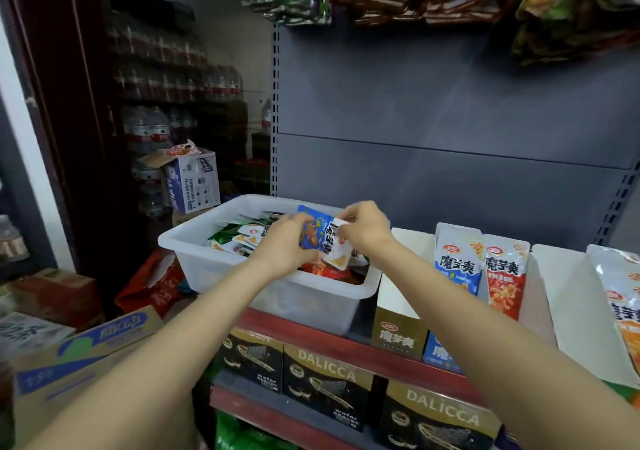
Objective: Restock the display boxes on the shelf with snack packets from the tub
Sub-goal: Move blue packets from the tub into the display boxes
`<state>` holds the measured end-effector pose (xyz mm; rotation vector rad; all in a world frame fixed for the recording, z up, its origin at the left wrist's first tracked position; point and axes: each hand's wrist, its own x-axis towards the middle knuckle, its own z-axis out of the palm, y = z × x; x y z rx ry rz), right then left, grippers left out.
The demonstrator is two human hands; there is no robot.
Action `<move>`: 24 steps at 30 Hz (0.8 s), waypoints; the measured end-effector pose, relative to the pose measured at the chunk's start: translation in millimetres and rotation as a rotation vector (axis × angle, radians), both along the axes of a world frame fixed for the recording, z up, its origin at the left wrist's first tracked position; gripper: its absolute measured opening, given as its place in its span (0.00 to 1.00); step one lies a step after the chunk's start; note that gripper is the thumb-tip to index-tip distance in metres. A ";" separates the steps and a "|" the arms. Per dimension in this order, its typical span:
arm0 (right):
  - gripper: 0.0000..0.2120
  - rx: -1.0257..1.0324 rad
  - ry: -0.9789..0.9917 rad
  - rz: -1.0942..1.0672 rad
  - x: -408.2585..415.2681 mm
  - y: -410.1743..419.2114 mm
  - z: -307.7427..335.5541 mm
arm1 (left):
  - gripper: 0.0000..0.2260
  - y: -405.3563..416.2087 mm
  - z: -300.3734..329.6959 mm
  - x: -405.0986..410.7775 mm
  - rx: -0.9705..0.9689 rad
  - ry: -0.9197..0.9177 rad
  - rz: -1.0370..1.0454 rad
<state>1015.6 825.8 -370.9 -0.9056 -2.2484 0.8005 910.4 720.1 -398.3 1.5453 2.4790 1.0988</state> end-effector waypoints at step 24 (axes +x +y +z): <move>0.08 0.170 0.369 -0.256 207.2 71.4 29.1 | 0.19 90.4 18.7 133.2 0.149 -0.114 -0.105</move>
